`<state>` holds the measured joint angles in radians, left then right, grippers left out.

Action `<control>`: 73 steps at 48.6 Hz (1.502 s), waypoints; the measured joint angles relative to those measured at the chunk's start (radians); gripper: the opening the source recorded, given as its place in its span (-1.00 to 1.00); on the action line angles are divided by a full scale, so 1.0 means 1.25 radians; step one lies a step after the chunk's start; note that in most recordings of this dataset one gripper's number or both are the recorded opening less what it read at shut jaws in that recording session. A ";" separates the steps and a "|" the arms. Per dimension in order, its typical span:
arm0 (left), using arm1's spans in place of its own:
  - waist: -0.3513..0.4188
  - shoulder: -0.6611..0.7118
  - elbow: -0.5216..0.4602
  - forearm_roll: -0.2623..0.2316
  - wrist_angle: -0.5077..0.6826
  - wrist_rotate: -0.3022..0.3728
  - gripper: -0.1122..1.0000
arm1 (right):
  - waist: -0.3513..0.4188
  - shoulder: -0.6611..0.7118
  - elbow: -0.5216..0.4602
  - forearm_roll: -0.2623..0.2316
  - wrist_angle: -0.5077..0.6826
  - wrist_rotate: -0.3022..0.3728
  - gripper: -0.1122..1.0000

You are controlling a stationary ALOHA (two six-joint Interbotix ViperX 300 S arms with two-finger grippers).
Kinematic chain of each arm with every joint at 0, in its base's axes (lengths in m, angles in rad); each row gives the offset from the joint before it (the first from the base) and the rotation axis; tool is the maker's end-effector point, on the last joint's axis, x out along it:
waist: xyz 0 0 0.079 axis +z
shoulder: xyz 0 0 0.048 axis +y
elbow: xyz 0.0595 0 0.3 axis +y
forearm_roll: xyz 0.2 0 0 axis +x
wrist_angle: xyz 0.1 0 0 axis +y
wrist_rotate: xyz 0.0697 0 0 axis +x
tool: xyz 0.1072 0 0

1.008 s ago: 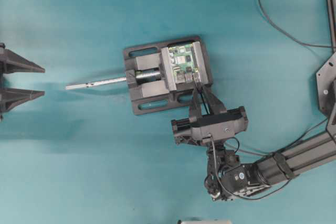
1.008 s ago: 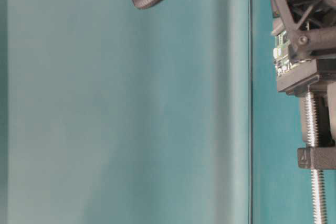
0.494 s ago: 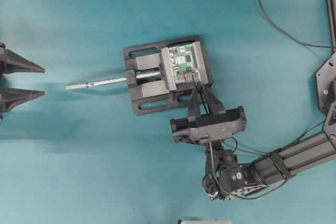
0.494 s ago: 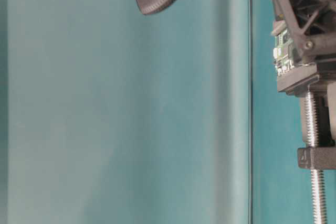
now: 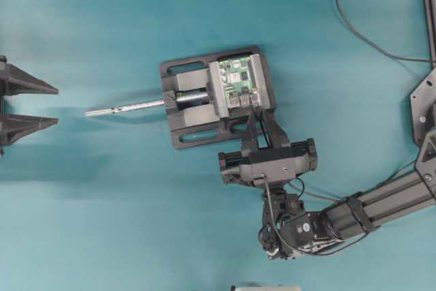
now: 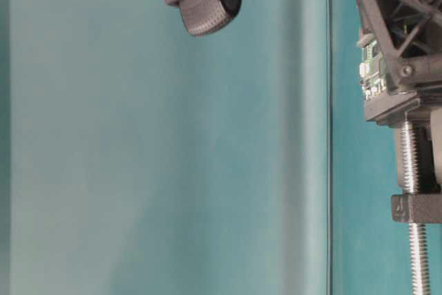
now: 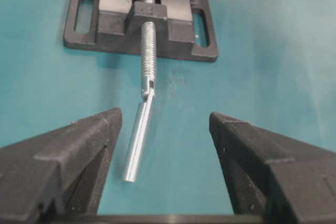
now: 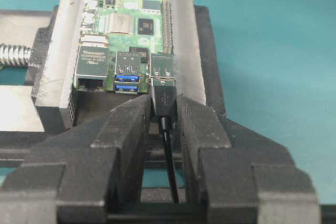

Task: Insert the USB into the fixed PCB.
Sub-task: 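Push the plug forward into the USB port with the right gripper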

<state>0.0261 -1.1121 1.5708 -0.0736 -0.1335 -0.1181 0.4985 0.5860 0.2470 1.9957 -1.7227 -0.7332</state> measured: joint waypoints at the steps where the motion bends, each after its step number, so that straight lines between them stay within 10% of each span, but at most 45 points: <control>1: 0.001 0.000 -0.001 0.000 0.000 0.000 0.73 | 0.000 0.000 -0.001 0.000 0.000 0.000 -0.42; 73: 0.000 0.000 0.000 0.000 0.000 0.000 0.73 | -0.027 0.011 -0.020 -0.001 0.000 0.002 -0.42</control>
<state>0.0261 -1.1121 1.5708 -0.0736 -0.1335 -0.1181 0.4648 0.5998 0.2224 1.9942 -1.7227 -0.7302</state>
